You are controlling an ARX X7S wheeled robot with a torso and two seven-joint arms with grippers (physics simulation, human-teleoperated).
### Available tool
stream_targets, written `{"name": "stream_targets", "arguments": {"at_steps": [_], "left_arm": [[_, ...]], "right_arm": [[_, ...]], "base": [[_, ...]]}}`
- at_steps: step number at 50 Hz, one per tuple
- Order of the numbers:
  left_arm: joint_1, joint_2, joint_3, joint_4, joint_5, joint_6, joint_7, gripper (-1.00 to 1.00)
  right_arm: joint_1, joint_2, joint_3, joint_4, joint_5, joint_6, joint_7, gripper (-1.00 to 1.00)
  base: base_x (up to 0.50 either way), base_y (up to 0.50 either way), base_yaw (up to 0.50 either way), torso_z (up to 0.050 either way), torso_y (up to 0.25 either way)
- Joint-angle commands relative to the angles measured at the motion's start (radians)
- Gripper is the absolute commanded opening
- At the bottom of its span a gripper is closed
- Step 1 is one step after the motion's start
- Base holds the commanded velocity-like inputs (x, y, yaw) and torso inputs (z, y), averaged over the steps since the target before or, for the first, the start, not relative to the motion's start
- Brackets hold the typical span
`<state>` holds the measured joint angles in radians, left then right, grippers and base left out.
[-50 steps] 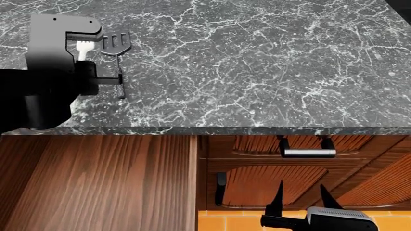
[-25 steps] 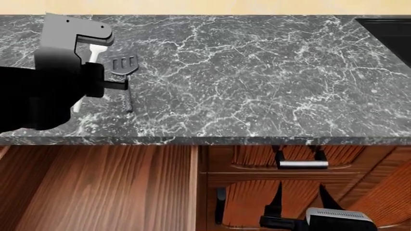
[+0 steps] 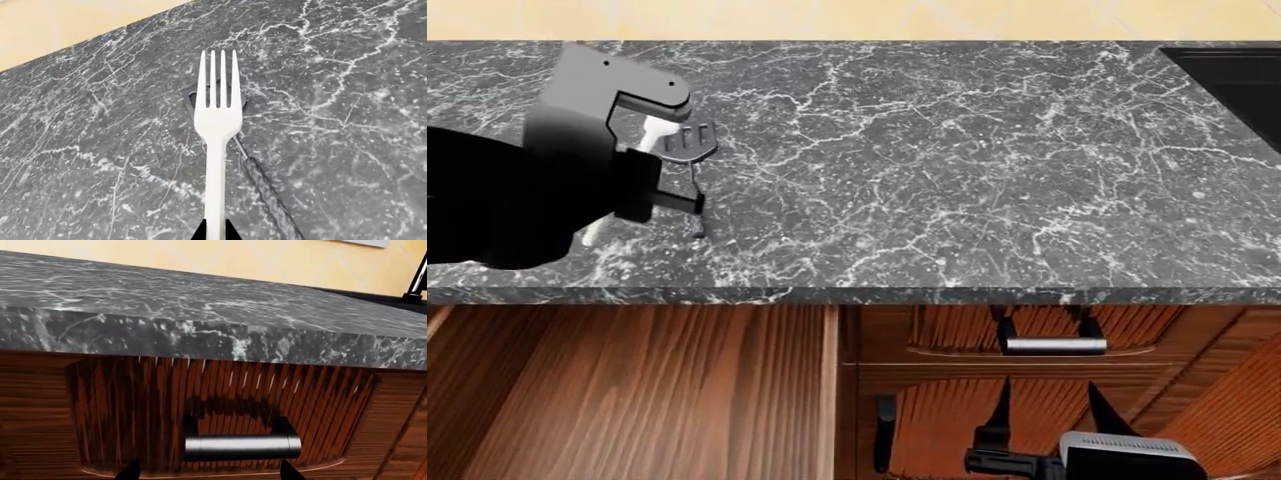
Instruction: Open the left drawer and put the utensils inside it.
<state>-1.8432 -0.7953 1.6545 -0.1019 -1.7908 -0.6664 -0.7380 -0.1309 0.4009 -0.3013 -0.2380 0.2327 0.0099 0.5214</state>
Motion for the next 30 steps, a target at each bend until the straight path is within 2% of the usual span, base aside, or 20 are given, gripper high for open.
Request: {"name": "stream_targets", "arguments": {"at_steps": [1, 14, 30], "left_arm": [[-0.01, 0.016, 0.008, -0.004, 0.011, -0.028, 0.103, -1.0], [-0.001, 0.014, -0.004, 0.0, 0.021, -0.019, 0.185, -1.0], [0.002, 0.013, -0.008, -0.002, 0.012, -0.018, 0.182, -1.0]], "right_arm": [[0.008, -0.007, 0.001, 0.001, -0.027, 0.014, 0.003, 1.0], [0.004, -0.003, -0.004, -0.024, -0.032, 0.034, 0.015, 1.0], [0.004, -0.003, -0.006, -0.023, -0.033, 0.034, 0.015, 1.0]], "base": [[0.0, 0.0, 0.0, 0.0, 0.0], [0.0, 0.0, 0.0, 0.0, 0.0], [0.0, 0.0, 0.0, 0.0, 0.0]]}}
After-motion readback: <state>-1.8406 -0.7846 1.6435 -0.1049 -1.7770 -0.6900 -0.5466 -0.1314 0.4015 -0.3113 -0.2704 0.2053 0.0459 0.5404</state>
